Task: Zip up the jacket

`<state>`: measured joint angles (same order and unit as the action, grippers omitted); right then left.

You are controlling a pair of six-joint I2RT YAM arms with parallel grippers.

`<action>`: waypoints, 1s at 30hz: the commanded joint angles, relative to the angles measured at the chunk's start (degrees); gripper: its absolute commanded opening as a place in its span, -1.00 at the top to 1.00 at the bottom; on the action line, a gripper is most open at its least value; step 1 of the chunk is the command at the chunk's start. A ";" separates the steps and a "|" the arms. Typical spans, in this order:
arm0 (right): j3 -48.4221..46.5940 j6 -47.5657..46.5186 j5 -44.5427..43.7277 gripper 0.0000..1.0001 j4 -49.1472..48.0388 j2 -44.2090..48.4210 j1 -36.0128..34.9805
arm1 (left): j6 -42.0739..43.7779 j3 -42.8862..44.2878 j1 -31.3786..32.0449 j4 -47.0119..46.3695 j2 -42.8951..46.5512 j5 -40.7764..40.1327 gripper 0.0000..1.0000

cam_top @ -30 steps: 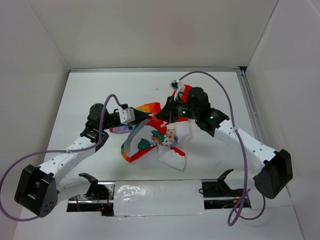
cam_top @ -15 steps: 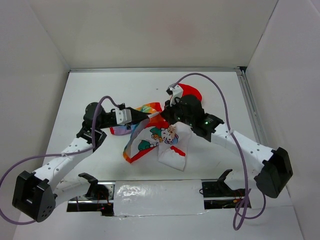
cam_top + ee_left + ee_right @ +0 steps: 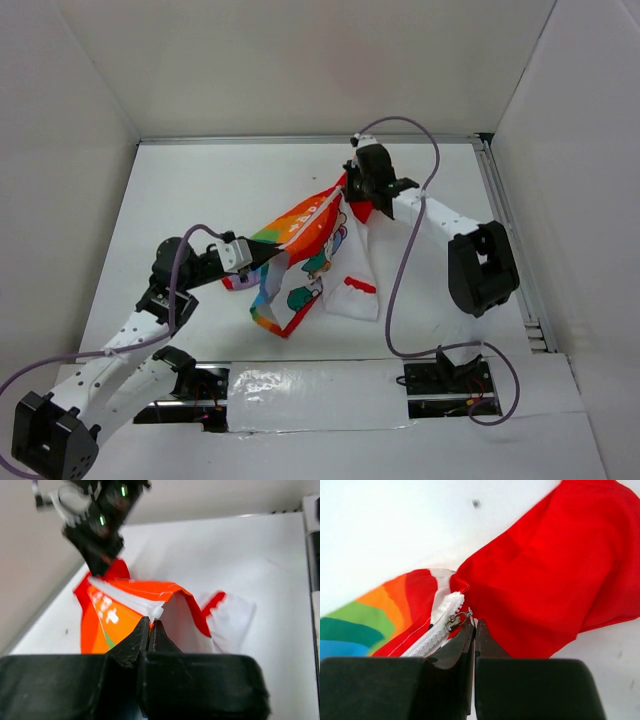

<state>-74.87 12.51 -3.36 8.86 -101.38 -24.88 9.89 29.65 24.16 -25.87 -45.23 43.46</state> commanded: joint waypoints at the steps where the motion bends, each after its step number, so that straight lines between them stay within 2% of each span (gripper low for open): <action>1: -9.30 -0.83 -13.44 1.00 0.71 -5.74 8.61 | -4.70 -0.37 0.88 -6.13 6.65 3.92 1.00; 4: -16.70 -1.87 -12.55 1.00 2.21 -8.39 10.73 | -6.11 -1.17 0.97 -2.09 7.53 4.35 1.00; 7: -23.29 -2.23 -10.89 1.00 3.18 -9.62 11.61 | -8.22 -1.87 1.32 0.64 6.30 8.30 1.00; 8: -24.35 -2.06 -10.71 0.78 4.05 -9.80 11.79 | -8.66 -1.53 1.33 1.60 5.86 8.39 1.00; 9: -25.23 -1.79 -10.71 0.35 4.49 -9.97 12.05 | -9.09 -1.18 1.41 2.57 5.34 7.78 1.00; 10: -26.19 -1.27 -10.53 -0.14 4.93 -9.63 12.31 | -9.36 -0.74 1.59 5.19 4.20 7.08 0.86; 11: -25.94 -0.83 -10.44 -0.98 4.76 -9.19 12.58 | -9.36 0.49 1.59 6.78 3.84 6.29 0.53; 12: -24.63 -0.39 -9.83 -0.99 4.41 -8.31 13.19 | -12.06 1.11 1.59 8.10 2.88 4.54 -0.65; 13: -23.49 0.92 -9.57 -0.99 3.97 -6.30 13.37 | -14.09 1.63 1.59 10.29 2.61 3.92 -0.98; 20: -10.22 8.75 -4.12 -0.99 -2.18 6.89 16.70 | -19.73 4.63 1.94 19.79 6.03 -0.65 -0.98; 26: 4.26 14.64 1.51 -0.99 -7.36 21.46 19.52 | -25.97 5.77 2.03 28.22 9.46 -10.93 -0.99; 30: 9.12 15.70 -1.83 -0.99 -5.18 28.33 19.70 | -31.15 8.49 2.12 32.98 7.80 -19.97 -0.99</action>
<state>-68.86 25.93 -3.86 6.07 -77.41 -5.56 -15.42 34.65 26.02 2.26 -36.47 31.86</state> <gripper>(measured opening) 0.996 0.993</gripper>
